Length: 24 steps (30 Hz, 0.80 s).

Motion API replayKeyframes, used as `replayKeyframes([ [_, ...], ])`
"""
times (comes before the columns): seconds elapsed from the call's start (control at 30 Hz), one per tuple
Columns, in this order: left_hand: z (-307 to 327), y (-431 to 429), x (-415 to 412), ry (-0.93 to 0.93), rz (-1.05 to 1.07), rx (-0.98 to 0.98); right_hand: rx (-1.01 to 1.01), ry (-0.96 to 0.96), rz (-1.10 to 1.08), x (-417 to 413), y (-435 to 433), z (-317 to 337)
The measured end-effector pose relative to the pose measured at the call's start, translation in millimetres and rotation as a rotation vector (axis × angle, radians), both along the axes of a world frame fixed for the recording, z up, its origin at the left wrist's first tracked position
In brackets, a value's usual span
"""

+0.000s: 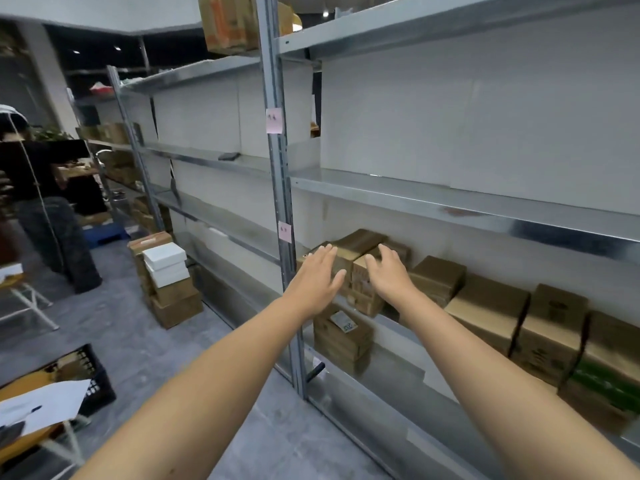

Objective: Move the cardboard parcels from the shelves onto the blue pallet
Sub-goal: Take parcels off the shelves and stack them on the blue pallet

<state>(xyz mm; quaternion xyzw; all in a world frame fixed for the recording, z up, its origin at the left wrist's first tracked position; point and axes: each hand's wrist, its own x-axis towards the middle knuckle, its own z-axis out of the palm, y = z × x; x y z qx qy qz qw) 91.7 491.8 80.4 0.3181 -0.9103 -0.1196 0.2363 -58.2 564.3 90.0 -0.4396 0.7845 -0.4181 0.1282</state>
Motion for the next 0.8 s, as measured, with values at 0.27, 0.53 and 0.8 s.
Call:
replayKeyframes([
  [0.27,-31.1,-92.5,-32.6,0.002,-0.051,0.077,0.084,-0.072,-0.083,-35.6,-72.3,-24.5],
  [0.53,-53.4,-195.5,-68.3,-0.016,-0.141,0.101,0.136,-0.028,-0.178,-64.5,-164.8,-40.6],
  [0.8,-43.5,-325.2,-118.9,-0.028,-0.276,0.089,0.208,0.053,-0.252,-78.7,-286.1,-52.8],
])
